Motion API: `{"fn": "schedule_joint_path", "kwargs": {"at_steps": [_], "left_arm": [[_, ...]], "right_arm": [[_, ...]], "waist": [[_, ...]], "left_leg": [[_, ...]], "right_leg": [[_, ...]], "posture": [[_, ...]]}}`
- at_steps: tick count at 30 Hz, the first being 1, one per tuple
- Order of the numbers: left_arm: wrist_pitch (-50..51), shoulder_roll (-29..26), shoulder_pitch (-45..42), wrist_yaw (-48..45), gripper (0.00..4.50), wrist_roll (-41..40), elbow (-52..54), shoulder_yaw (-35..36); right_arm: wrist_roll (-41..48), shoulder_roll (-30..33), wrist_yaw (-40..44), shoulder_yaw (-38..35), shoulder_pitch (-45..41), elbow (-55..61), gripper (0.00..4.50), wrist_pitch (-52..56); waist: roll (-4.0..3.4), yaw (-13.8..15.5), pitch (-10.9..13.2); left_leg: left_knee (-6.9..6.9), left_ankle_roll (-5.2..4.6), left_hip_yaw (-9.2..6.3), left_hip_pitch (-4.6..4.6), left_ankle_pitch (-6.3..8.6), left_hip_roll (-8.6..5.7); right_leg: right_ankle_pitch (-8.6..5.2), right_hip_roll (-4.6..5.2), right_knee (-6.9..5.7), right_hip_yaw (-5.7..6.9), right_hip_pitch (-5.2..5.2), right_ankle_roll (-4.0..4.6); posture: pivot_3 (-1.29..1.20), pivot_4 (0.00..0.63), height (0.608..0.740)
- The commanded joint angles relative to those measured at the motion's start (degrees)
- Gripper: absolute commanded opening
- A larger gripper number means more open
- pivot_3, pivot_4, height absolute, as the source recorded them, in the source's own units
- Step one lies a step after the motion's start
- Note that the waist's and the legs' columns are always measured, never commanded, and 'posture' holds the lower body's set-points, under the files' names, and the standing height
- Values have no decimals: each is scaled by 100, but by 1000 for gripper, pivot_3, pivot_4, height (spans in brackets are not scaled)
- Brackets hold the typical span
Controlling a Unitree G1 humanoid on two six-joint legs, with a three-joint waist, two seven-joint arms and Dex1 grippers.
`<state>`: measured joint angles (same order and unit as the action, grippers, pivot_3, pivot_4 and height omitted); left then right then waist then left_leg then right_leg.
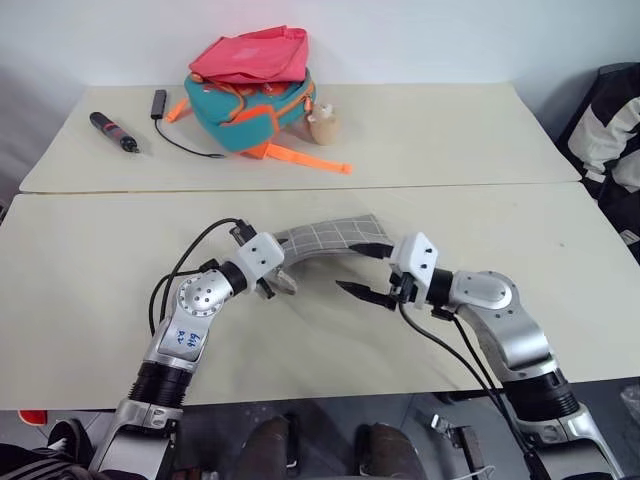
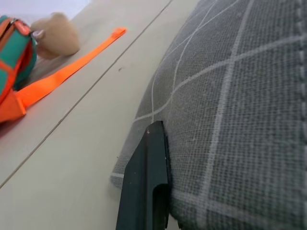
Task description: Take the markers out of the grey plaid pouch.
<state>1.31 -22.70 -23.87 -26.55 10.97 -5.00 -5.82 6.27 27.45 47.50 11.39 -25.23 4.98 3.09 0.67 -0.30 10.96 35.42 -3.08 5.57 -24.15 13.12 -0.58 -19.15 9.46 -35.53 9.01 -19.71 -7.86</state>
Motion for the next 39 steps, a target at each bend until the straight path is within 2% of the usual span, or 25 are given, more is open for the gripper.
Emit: {"fn": "schedule_joint_path", "kwargs": {"at_steps": [1,7,13,16,19,22,24,26,32,39], "left_arm": [[138,-31,102,16,0,-20,399,-8],[352,74,180,-11,0,-121,680,-55],[538,93,234,-151,0,-263,926,-99],[669,134,225,-179,0,-425,976,-32],[964,208,253,-483,0,-978,1107,132],[870,176,224,-478,775,-1075,1180,219],[618,65,261,-748,1457,-1262,1236,234],[-23,-84,286,-857,2072,-1220,1180,230],[-1241,-530,259,-1178,2072,-1161,673,180],[-1816,-643,138,-1191,2072,-1094,183,186]], "right_arm": [[-762,70,-320,179,-179,-269,3371,-906],[-1469,277,-372,444,-281,-774,3371,-1662],[-2108,209,-986,439,-623,-1221,3371,-2087],[-2079,137,-972,466,-645,-1281,2791,-2093],[-2222,151,-1034,499,-675,-1323,1707,-2205],[-2140,119,-1037,431,-673,-1346,670,-2190],[-2001,86,-1026,341,-674,-1362,0,-2127],[-1928,82,-1022,290,-692,-1374,0,-2113],[-1657,124,-944,171,-719,-1473,0,-2281],[-1208,249,-523,191,-626,-1455,0,-2622]], "waist": [[0,9,0],[0,32,0],[0,15,0],[0,17,0],[0,16,0],[0,20,0],[0,16,0],[0,12,0],[0,12,0],[-1,15,1]], "left_leg": [[-1,0,0,0,0,0],[1,-1,-6,-1,-1,-2],[3,1,-5,0,-2,-1],[2,2,-7,1,-3,1],[3,2,-7,-1,-4,1],[6,1,-7,-1,-4,1],[8,1,-9,0,-4,1],[8,2,-8,0,-4,1],[7,2,-7,0,-4,1],[8,1,-7,0,-3,1]], "right_leg": [[0,0,0,-1,0,0],[0,-1,10,1,12,0],[0,-1,9,-1,11,0],[0,-3,10,0,12,0],[0,-3,10,0,12,0],[0,-3,10,0,14,0],[0,-3,10,0,16,0],[0,-4,11,0,16,0],[0,-3,11,0,15,1],[0,-4,10,1,15,1]], "posture": [[0,150,740],[0,150,740],[0,150,740],[0,150,740],[0,150,740],[0,150,740],[0,150,740],[0,150,740],[0,150,740],[0,150,740]]}}
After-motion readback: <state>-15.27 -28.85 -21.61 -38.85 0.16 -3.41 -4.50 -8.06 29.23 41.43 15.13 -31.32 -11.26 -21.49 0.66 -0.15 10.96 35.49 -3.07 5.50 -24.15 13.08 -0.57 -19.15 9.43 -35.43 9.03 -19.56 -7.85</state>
